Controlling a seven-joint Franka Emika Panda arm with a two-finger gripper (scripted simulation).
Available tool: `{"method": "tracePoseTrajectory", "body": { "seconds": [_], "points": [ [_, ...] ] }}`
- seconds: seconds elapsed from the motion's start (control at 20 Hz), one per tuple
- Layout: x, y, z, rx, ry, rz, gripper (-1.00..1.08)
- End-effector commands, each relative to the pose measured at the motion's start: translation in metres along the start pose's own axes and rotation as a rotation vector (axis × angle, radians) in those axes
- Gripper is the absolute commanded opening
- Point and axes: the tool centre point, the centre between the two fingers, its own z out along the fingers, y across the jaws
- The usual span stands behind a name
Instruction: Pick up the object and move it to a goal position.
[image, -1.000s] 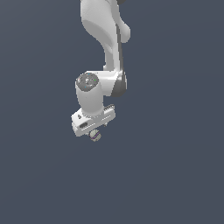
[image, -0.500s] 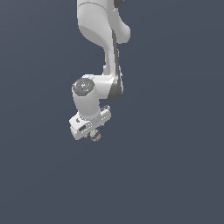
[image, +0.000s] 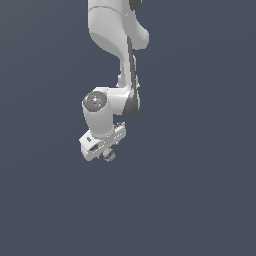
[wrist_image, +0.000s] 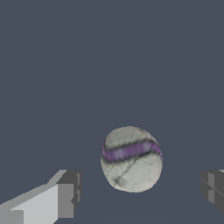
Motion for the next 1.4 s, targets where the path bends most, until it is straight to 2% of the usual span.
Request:
{"method": "tracePoseTrajectory", "body": {
  "seconds": [0.0, 0.3, 0.55, 0.6, 1.35],
  "points": [
    [0.0, -0.001, 0.009, 0.001, -0.001, -0.001, 1.0],
    [-0.001, -0.001, 0.039, 0.001, -0.001, -0.003, 1.0],
    [0.0, 0.0, 0.045, 0.001, -0.001, -0.004, 1.0],
    [0.0, 0.0, 0.045, 0.001, -0.001, -0.004, -1.0],
    [-0.003, 0.001, 0.038, 0.0, -0.001, -0.003, -1.0]
  ]
}}
